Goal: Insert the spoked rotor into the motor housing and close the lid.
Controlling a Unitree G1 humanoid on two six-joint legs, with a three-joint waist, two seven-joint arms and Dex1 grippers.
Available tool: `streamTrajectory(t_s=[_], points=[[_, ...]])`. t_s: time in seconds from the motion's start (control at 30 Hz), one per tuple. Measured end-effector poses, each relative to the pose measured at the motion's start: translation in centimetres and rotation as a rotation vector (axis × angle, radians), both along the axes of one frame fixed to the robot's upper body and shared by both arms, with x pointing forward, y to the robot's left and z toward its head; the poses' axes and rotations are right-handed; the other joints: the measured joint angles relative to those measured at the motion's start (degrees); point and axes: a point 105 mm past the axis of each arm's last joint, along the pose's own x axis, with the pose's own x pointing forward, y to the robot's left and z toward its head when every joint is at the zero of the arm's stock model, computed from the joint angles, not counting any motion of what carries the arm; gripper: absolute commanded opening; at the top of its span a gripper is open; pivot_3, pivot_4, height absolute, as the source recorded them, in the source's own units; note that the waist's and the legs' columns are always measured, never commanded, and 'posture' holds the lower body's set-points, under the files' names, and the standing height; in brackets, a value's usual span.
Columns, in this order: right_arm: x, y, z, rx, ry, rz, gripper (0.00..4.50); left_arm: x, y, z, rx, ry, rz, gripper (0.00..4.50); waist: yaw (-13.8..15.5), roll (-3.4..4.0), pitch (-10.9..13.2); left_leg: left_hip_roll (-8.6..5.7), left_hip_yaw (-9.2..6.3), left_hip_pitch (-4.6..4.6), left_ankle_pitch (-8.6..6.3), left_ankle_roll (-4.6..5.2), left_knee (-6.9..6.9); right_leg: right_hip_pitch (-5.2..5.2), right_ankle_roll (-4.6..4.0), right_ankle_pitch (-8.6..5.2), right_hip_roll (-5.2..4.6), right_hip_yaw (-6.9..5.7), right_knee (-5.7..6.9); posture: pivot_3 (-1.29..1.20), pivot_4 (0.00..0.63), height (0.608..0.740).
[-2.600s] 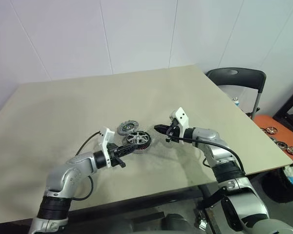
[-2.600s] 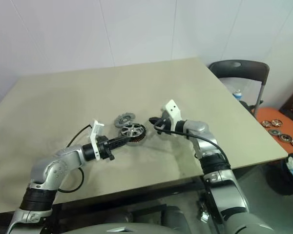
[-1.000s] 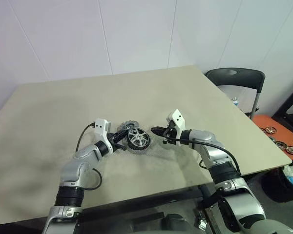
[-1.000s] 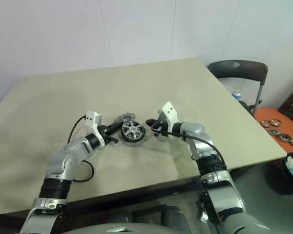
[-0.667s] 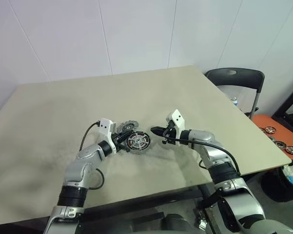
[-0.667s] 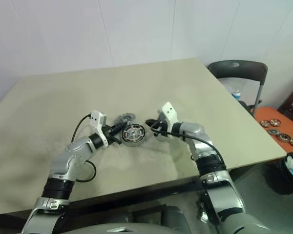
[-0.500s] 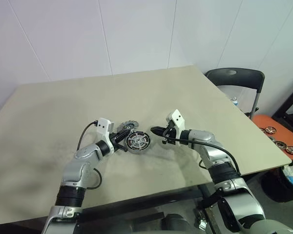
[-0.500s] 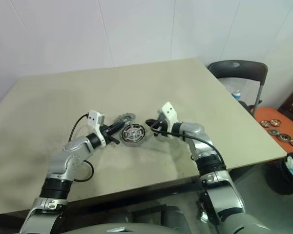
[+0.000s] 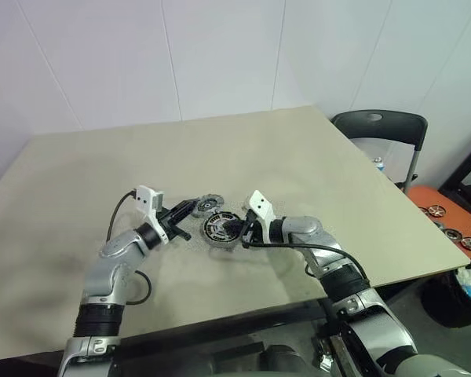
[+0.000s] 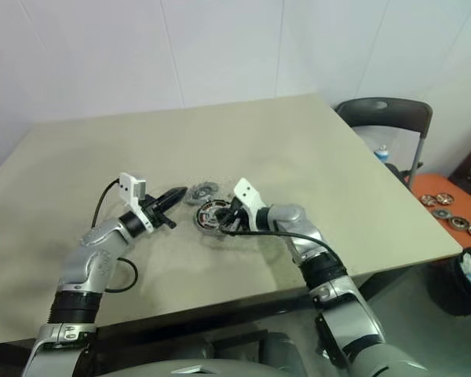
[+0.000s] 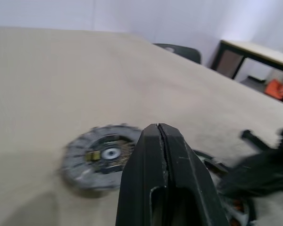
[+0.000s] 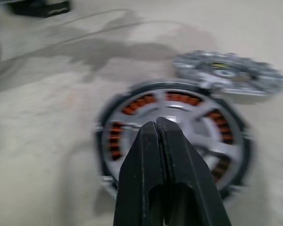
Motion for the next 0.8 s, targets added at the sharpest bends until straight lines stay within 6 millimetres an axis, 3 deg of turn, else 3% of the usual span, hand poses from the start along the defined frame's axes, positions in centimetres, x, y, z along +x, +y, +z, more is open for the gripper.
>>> streamTrajectory(t_s=[0.17, 0.33, 0.7, 0.8], points=[[-0.4, -1.2, 2.5, -0.063, -0.095, 0.079, 1.59, 0.0, 0.3, -0.7, 0.014, 0.010, 0.019, 0.00, -0.03, -0.01, -0.01, 0.04, -0.02, 0.00, -0.01, 0.01, -0.03, 0.00, 0.00, 0.00, 0.01, -0.03, -0.02, 0.00, 0.000, 0.740], [-1.6, -1.5, 1.7, -0.222, -0.139, 0.176, 3.30, 0.0, 0.3, -0.7, 0.028, -0.004, 0.021, 0.00, -0.07, -0.02, -0.01, 0.05, -0.01, 0.00, -0.01, 0.01, -0.01, 0.00, 0.00, 0.00, 0.02, -0.04, -0.01, 0.00, 0.000, 0.740], [0.4, -1.5, -0.6, -0.441, -0.320, 0.164, 3.30, 0.0, 0.3, -1.0, 0.023, 0.004, 0.026, 0.00, -0.08, -0.05, -0.02, 0.04, -0.01, 0.02, 0.00, -0.01, -0.02, 0.01, 0.00, 0.00, 0.02, -0.04, -0.03, 0.00, 0.000, 0.740], [0.5, -1.3, -0.8, -0.449, -0.344, 0.176, 2.78, 0.0, 0.3, -1.0, 0.022, 0.002, 0.027, 0.00, -0.20, -0.09, -0.04, 0.05, 0.00, 0.11, 0.00, 0.00, -0.02, 0.08, 0.00, 0.00, 0.03, -0.03, 0.01, 0.00, 0.000, 0.740]])
